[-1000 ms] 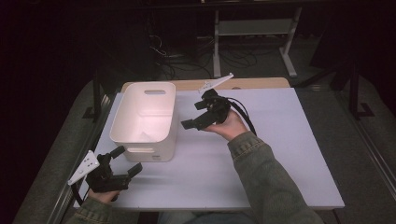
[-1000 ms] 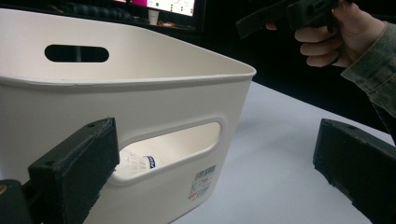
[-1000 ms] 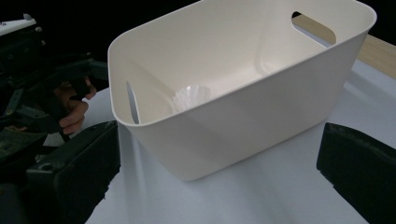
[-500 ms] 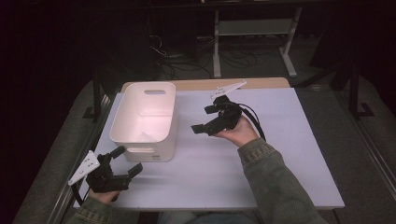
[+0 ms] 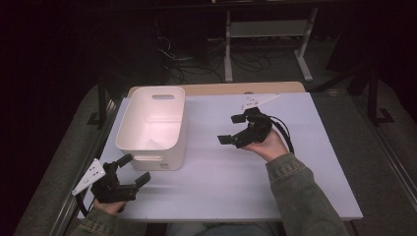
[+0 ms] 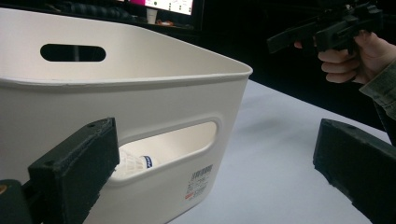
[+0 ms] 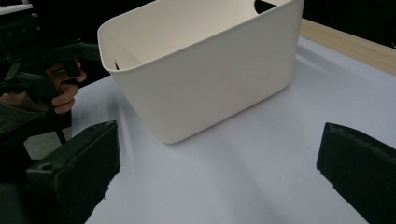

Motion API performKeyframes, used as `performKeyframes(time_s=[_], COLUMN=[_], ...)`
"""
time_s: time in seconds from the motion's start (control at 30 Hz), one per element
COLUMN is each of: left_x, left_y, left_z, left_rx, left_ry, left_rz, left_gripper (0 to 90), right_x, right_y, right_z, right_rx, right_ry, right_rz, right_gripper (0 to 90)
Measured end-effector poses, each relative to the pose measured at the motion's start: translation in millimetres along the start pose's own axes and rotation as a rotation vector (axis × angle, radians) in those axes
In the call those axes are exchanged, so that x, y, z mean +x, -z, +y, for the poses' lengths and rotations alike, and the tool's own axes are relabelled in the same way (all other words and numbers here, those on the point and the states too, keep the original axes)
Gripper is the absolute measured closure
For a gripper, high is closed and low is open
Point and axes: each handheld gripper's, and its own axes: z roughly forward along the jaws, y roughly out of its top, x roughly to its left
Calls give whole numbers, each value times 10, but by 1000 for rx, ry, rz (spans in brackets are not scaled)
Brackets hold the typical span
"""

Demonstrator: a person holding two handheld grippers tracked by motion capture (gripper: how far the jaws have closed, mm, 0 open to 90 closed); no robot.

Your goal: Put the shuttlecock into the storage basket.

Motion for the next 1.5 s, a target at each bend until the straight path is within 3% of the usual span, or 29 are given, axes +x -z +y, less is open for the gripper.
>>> performKeyframes(time_s=[0.3, 0.7, 1.5], left_x=[2, 14, 15], left_y=[-2, 5, 10], left_z=[1, 5, 7], left_rx=[-6, 5, 6], left_ry=[2, -20, -22], left_rz=[-1, -1, 4], left_gripper=[0, 0, 0], right_x=[-33, -93, -151], right_y=[175, 370, 528], right_z=[-172, -403, -838], right_rx=[1, -40, -51], right_ry=[-22, -62, -99], right_rz=[-25, -37, -79], right_gripper=[0, 0, 0])
